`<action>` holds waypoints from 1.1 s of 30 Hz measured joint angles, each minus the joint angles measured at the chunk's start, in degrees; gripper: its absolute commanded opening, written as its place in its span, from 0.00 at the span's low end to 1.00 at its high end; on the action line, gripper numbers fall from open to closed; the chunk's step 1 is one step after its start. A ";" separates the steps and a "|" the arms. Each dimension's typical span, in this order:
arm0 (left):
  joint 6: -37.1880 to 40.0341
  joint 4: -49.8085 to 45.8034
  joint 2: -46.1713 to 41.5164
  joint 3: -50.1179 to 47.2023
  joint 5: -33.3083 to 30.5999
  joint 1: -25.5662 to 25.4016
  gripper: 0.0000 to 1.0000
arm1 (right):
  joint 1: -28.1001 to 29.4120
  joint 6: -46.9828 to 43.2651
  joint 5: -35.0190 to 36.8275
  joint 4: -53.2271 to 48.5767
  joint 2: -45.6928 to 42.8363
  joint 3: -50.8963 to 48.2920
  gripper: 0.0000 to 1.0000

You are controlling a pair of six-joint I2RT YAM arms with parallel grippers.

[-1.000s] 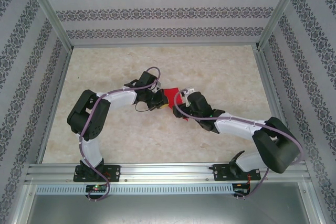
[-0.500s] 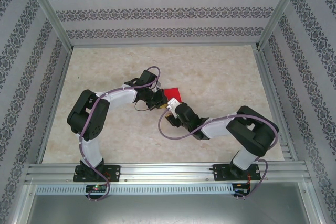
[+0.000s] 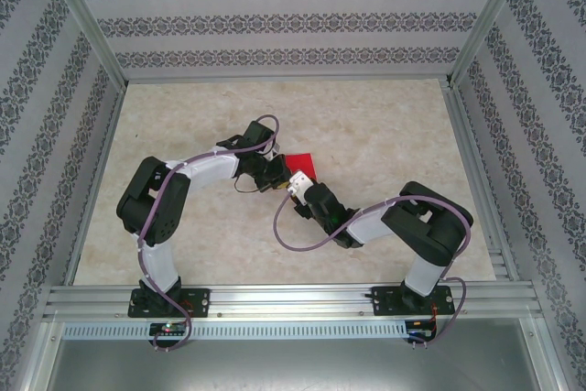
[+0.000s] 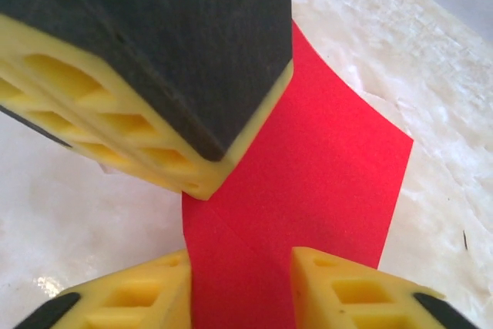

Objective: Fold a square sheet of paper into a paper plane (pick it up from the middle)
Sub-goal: Fold the wing for the fifth time at the center of the table.

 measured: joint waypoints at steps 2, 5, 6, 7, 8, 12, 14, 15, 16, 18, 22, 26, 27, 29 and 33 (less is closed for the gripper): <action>0.00 -0.11 0.00 0.31 0.02 0.22 0.02 | 0.00 -0.02 0.15 0.57 0.31 -0.09 0.28; 0.00 -0.31 0.00 0.70 0.00 0.33 0.02 | 0.00 -0.04 0.31 0.70 0.68 -0.11 0.24; 0.00 -0.33 0.00 0.74 0.02 0.33 0.02 | 0.00 0.00 0.33 0.70 0.72 -0.11 0.23; 0.00 -0.37 -0.02 0.74 0.02 0.33 0.03 | 0.00 0.00 0.33 0.76 0.72 -0.11 0.20; 0.00 -0.46 -0.02 0.74 0.02 0.33 0.05 | 0.00 0.02 0.33 0.85 0.72 -0.11 0.18; 0.04 -0.79 -0.50 0.74 0.04 0.98 0.24 | -0.02 0.66 0.31 1.16 0.72 -0.11 0.11; 0.26 -1.42 -1.33 0.76 0.02 1.88 0.37 | -0.07 1.11 0.07 1.14 0.72 -0.13 0.08; 0.57 -1.66 -1.86 0.81 0.00 2.51 0.41 | -0.11 1.33 -0.17 1.07 0.72 -0.15 0.06; 0.87 -1.92 -2.49 0.85 -0.02 3.34 0.46 | -0.44 1.92 -0.74 1.03 0.70 -0.17 0.04; 1.62 -2.71 -3.96 1.07 -0.35 5.27 0.54 | -0.90 3.10 -2.19 0.72 0.50 -0.28 0.03; 2.95 -3.58 -7.63 1.81 -1.84 8.66 0.61 | -2.97 7.04 -6.47 -0.33 -0.59 -0.37 0.00; 3.93 -3.54 -10.36 1.77 -2.64 9.79 0.62 | -4.76 11.74 -11.08 -0.94 -1.44 -0.37 0.00; 4.15 -3.39 -10.62 1.55 -2.71 9.99 0.62 | -5.11 12.87 -12.11 -1.09 -1.49 -0.37 0.00; 4.39 -2.62 -10.91 0.37 -2.78 9.99 0.62 | -6.16 15.74 -14.93 -1.38 -1.60 -0.37 0.00; 5.05 -1.20 -10.91 -2.97 -2.75 9.99 0.63 | -8.20 20.96 -19.98 -1.77 -1.77 -0.35 0.00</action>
